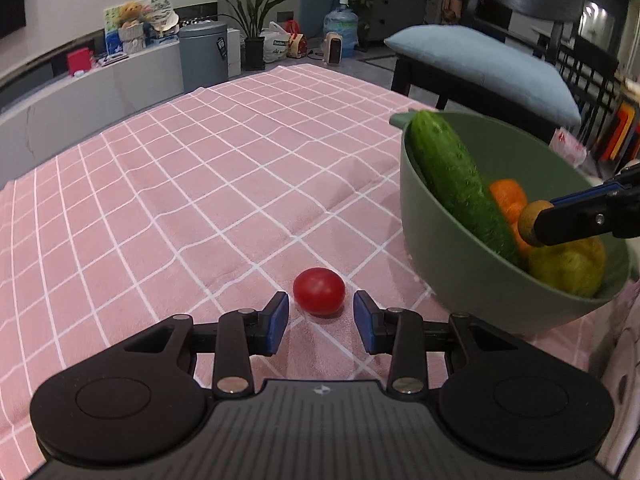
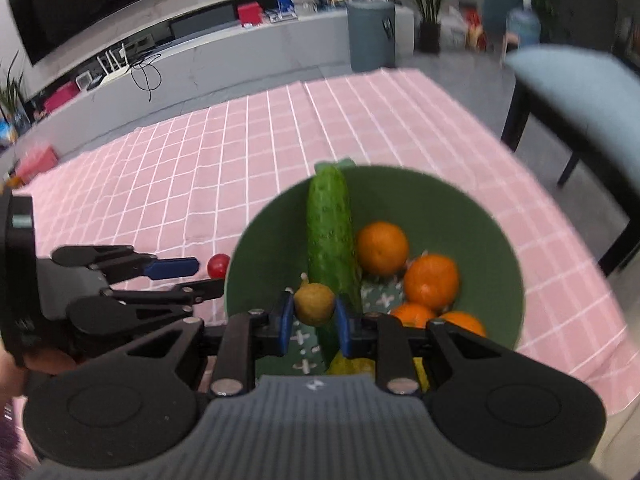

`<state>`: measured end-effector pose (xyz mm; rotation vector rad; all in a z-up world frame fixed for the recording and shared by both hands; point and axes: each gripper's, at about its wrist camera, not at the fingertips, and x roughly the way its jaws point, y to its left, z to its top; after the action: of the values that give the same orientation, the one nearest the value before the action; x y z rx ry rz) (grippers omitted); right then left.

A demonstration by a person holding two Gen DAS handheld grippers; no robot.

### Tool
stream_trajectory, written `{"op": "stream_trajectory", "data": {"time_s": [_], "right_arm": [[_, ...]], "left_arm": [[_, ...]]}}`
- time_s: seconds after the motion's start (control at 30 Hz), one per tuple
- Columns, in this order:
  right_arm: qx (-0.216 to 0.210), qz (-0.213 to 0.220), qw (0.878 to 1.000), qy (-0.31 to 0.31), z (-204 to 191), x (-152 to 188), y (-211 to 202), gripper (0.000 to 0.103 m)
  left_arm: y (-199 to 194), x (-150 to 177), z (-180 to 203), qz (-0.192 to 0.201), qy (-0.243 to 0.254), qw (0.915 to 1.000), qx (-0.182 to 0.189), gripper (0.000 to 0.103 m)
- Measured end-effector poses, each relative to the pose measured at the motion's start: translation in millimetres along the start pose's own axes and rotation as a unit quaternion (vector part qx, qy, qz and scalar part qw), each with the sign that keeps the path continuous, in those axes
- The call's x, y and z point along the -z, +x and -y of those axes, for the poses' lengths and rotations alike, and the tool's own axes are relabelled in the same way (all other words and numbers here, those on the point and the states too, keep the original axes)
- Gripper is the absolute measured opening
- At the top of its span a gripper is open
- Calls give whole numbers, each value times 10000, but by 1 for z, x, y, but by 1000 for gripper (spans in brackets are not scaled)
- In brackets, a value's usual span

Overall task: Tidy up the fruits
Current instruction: 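Carry the small fruit with the right gripper while the left grasps the red tomato, then release the small fruit from the right gripper while the left drops the tomato into the colander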

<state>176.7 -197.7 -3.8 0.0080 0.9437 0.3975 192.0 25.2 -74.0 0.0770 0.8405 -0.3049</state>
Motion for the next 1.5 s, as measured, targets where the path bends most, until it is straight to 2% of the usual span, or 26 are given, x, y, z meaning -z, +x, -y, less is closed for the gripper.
{"op": "stream_trajectory", "data": {"time_s": [0.1, 0.2, 0.3, 0.33, 0.5, 0.77, 0.87, 0.93, 1.03, 1.07, 1.13, 1.23, 1.37, 1.5], "right_arm": [[-375, -291, 9983, 344, 10, 1, 10, 19], [-512, -509, 9960, 520, 12, 1, 22, 19], [-560, -598, 9949, 584, 7, 2, 29, 19], [-541, -596, 9952, 551, 5, 3, 30, 19], [-472, -653, 9960, 391, -2, 3, 32, 19], [-535, -720, 9951, 412, 1, 1, 28, 20], [-645, -657, 9945, 508, 9, 0, 25, 22], [-686, -548, 9947, 542, 14, 1, 19, 30], [-763, -364, 9945, 619, 24, 2, 7, 30], [-803, -285, 9942, 656, 27, 2, 3, 31], [-872, -21, 9940, 667, 35, 4, -8, 39], [-783, 280, 9946, 627, 45, 7, -22, 40], [-457, 468, 9965, 529, 60, 17, -31, 40], [-394, 478, 9972, 413, 66, 27, -34, 40]], "left_arm": [[4, 0, 3, 1, 112, 9999, -106, 44], [8, 0, 2, -24, 100, 9998, -150, 44], [9, 0, 1, -12, 78, 9999, -125, 43], [9, 0, 1, -6, 84, 9999, -105, 39], [9, 0, 2, 24, 81, 10000, -47, 33], [3, 0, -4, 36, -273, 9996, 9, 31], [-10, -5, -4, 73, -407, 9991, 74, 31], [-22, -9, -1, 106, -501, 9986, 125, 31], [-41, -17, 4, 111, -625, 9976, 269, 31], [-47, -21, 7, 116, -638, 9974, 317, 31], [-59, -30, 15, 107, -672, 9970, 380, 31], [-70, -42, 27, 123, -680, 9956, 634, 31], [-69, -59, 50, -119, -515, 9944, 911, 31], [-50, -67, 72, -623, -242, 9944, 816, 31]]}}
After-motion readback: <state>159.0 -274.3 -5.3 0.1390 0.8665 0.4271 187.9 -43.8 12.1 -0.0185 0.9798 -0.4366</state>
